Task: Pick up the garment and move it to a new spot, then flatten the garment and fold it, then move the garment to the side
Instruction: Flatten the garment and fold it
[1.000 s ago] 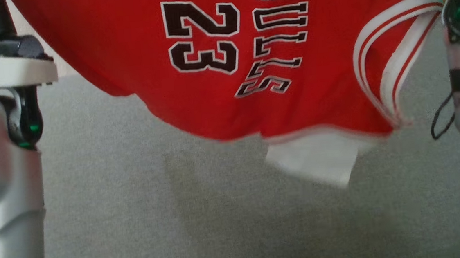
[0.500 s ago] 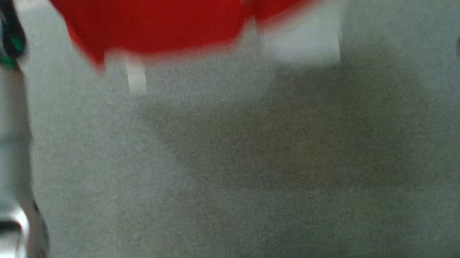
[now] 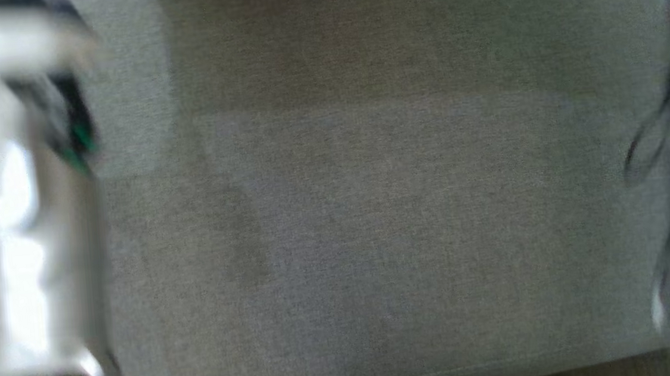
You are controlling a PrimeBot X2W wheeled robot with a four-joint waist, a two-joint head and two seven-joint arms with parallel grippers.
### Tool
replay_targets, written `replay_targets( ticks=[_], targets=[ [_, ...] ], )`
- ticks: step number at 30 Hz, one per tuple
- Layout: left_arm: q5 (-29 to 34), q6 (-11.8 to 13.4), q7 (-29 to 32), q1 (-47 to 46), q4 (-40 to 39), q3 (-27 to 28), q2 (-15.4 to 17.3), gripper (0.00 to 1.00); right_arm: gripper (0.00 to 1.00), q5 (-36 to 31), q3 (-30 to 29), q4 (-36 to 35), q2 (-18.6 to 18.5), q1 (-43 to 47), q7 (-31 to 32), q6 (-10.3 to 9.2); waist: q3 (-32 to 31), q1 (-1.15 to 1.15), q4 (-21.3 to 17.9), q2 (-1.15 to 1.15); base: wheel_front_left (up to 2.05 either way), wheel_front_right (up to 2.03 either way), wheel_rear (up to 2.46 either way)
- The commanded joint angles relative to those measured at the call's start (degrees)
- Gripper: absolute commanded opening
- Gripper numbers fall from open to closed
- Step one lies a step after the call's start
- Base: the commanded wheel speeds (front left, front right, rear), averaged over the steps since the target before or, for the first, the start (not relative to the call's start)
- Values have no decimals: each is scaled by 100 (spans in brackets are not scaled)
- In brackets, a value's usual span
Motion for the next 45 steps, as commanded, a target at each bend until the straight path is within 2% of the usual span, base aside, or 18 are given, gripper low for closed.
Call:
replay_targets(
  ticks=[1,6,10,17,28,36,41,45],
  targets=[
    [4,-20,-20,299,-171,235,160,0,0,161,83,-310,86,291,-29,-4,-37,-3,-23,0,0,0,0],
    [-174,-104,-21,1928,-66,733,-296,0,0,893,351,-766,184,2410,-30,-4,-275,-3,-112,0,0,0,0],
    [-251,-142,-21,2911,27,947,-430,0,0,1313,564,-987,297,3735,-30,-4,-570,-3,-194,0,0,0,0],
    [-1067,-31,-21,3998,48,535,-445,0,0,1567,930,-1035,361,5028,-30,-4,-1229,-3,-321,0,0,0,0],
    [-1405,217,-21,5297,-299,84,-446,0,0,1726,1264,-843,210,6127,-30,-4,-2131,-3,-266,0,0,0,0],
    [-1532,216,-21,5773,-556,4,-446,0,0,1847,1232,-988,84,6653,-30,-4,-2301,-3,-223,0,0,0,0],
    [-1715,234,-21,5625,-912,-119,-446,0,0,1965,1167,-1270,151,6445,-30,-4,-2214,-3,-168,0,0,0,0],
    [-1851,277,-21,5071,-1111,-306,-446,0,0,2047,1286,-1260,224,5583,4,-4,-1890,-3,-99,0,0,0,0]
  ],
)
